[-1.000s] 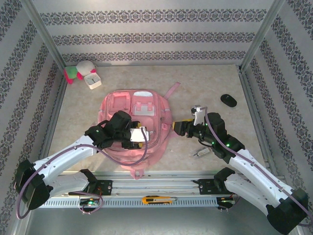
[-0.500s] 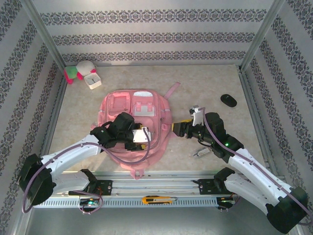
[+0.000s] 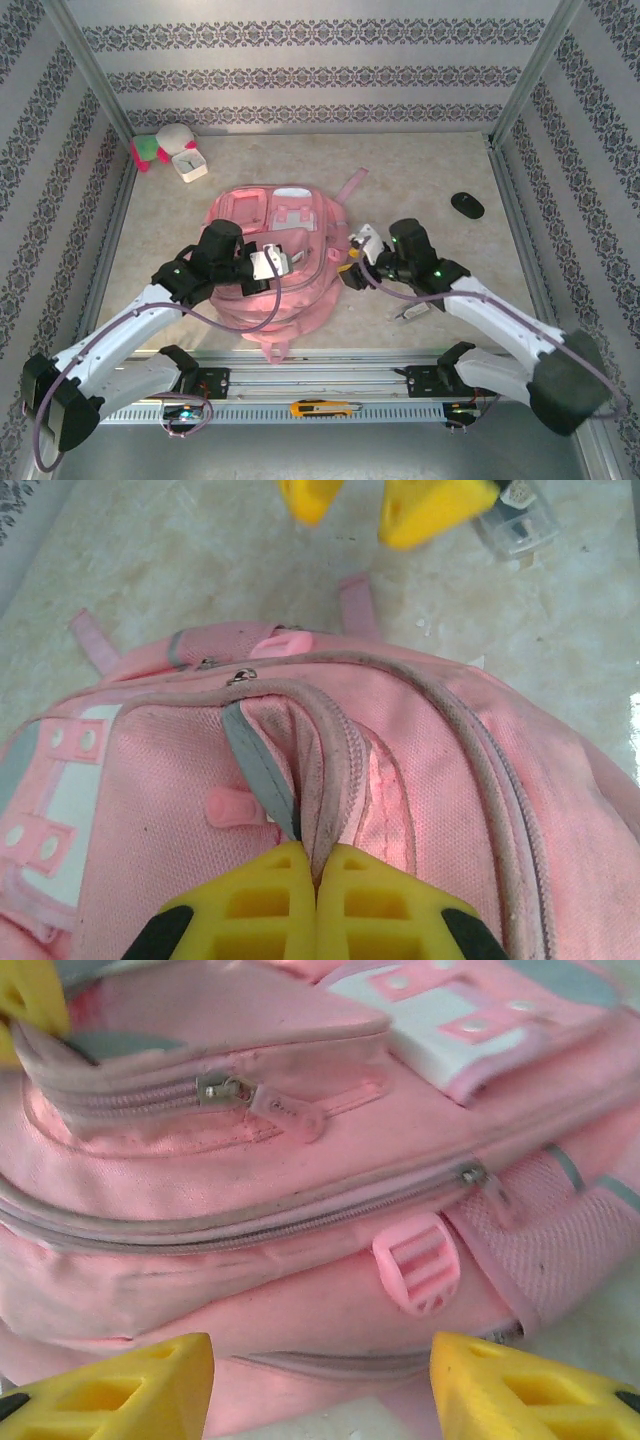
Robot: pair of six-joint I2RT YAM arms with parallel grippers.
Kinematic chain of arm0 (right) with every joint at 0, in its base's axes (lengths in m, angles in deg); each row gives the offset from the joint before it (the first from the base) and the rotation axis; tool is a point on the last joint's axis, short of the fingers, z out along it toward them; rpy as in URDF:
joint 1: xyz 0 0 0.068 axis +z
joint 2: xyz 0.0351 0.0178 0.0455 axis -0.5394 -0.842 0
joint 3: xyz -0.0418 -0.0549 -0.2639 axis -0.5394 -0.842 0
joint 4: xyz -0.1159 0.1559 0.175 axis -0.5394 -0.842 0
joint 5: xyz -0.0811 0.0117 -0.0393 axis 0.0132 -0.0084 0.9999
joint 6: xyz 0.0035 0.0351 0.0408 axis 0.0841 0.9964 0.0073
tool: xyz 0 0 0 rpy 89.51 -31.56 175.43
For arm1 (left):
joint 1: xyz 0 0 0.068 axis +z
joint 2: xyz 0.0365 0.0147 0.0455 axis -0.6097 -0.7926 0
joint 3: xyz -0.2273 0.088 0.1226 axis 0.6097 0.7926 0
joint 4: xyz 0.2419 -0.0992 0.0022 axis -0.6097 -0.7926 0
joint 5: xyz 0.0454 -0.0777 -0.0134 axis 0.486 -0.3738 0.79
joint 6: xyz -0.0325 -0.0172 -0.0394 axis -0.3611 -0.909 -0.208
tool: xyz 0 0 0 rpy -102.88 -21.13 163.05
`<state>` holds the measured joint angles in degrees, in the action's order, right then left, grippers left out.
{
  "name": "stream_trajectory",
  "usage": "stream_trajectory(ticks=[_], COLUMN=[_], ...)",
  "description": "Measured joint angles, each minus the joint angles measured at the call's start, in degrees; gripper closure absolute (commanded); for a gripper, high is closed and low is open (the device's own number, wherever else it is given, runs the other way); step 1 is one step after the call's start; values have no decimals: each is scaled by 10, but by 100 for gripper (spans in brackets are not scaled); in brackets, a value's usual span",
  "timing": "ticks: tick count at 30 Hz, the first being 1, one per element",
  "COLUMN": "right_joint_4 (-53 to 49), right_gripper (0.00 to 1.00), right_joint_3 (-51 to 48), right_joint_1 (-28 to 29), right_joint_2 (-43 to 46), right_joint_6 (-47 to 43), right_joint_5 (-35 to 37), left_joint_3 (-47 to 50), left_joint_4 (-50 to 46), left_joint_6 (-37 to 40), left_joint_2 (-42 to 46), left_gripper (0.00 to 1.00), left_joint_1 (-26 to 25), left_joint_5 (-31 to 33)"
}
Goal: Pack books, pencil case, and school supplies into a backpack
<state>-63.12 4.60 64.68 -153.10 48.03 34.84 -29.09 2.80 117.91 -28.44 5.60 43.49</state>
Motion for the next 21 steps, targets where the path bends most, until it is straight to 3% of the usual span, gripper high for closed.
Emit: stream_trajectory(ticks=[5,11,17,21], right_joint_4=[-32,-78,-151,-173], right_gripper=[40,41,43,49], right_joint_3=[108,198,237,242], right_joint_1=[0,0,1,5], right_joint_2=[-123,-221,-268,-275], right_joint_6=[-160,-261,-292,-291], right_joint_5=[-65,-153,-221,-250], left_joint_3=[0,0,0,0], left_joint_4=[-21,-24,-23,-23], left_joint_6=[24,37,37,28], left_joint_2=[8,9,11,11], left_gripper=[100,100,100,100], left_joint_1=[12,15,17,17], left_joint_5=[-23,-31,-31,-34])
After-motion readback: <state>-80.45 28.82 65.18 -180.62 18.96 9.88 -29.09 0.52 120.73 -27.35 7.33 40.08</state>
